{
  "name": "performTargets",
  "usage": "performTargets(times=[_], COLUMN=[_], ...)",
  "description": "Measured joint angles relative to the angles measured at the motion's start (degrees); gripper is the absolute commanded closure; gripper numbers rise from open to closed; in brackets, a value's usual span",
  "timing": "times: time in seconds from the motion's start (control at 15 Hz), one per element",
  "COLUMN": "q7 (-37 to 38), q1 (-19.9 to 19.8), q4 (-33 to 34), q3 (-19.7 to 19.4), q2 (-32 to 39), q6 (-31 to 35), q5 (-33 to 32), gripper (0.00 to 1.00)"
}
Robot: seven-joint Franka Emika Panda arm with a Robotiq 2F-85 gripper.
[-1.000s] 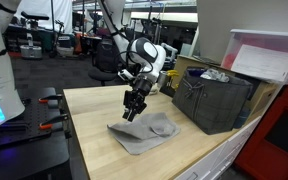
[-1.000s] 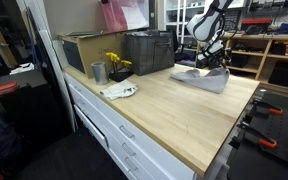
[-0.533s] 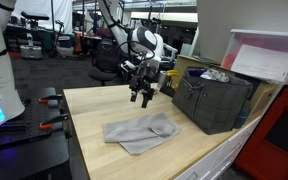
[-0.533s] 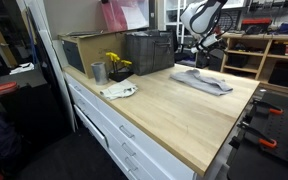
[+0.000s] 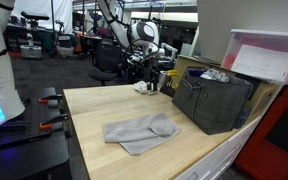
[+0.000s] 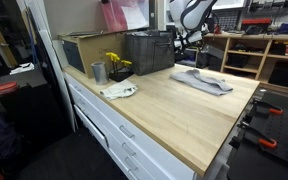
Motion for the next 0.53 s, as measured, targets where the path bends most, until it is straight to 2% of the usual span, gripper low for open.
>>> performTargets(times=[0.2,0.53], q7=[-7.25,-8.67], q1=[-1.05,-1.14], q4=[-0.13,-0.13], q3=[0.63,0.84], q2=[0.31,0.3], q6=[4.32,4.68], q5=[3.71,4.24], gripper=[0.0,0.0])
